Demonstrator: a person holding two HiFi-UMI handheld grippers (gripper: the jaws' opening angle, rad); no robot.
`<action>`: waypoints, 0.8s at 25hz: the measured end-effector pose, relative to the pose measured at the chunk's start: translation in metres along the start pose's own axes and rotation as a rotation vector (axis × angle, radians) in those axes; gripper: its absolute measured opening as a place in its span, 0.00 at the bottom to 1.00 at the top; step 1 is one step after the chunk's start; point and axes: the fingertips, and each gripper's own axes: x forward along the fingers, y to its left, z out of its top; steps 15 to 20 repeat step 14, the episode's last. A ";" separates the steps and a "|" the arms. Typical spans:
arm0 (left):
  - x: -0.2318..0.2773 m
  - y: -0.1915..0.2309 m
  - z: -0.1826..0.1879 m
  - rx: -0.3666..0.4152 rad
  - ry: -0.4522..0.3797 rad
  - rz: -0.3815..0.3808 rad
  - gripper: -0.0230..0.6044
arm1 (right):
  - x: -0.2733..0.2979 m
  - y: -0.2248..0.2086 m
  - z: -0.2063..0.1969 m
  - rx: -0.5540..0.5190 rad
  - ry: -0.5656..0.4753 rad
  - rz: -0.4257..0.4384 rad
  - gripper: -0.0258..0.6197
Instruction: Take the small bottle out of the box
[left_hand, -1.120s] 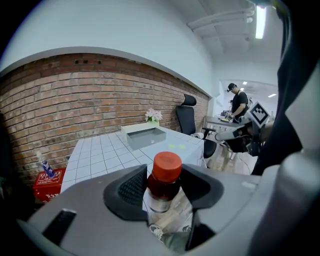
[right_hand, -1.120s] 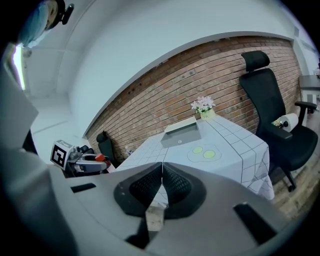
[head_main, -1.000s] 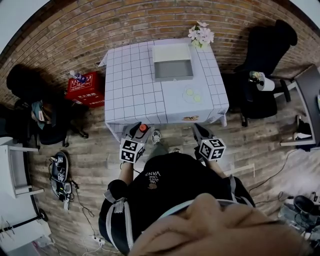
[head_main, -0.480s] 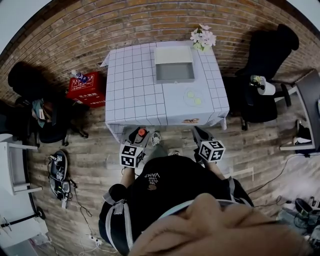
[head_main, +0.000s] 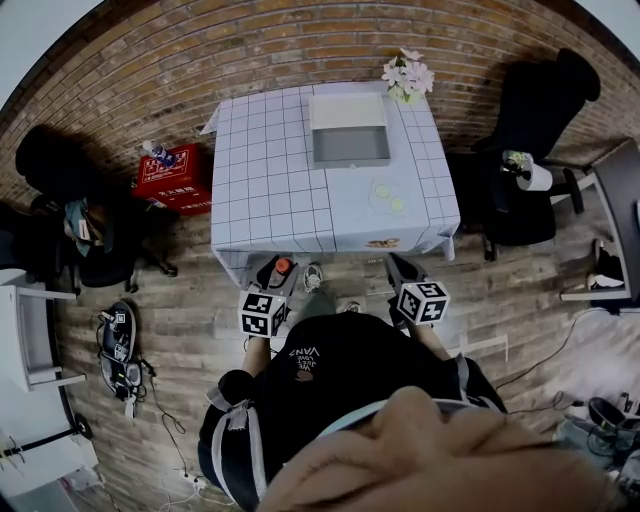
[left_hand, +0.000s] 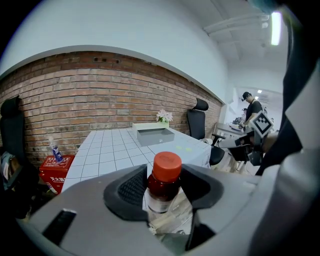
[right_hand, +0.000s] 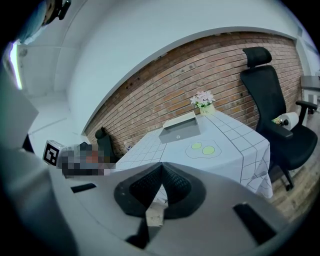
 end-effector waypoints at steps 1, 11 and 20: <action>0.001 0.000 0.001 0.001 0.000 -0.001 0.37 | 0.001 0.000 0.000 -0.001 0.001 -0.001 0.04; 0.009 0.000 0.007 0.010 0.002 -0.016 0.37 | 0.002 -0.005 0.002 -0.010 0.009 -0.016 0.04; 0.012 0.002 0.009 0.015 0.001 -0.021 0.37 | 0.004 -0.006 0.005 -0.012 0.008 -0.017 0.04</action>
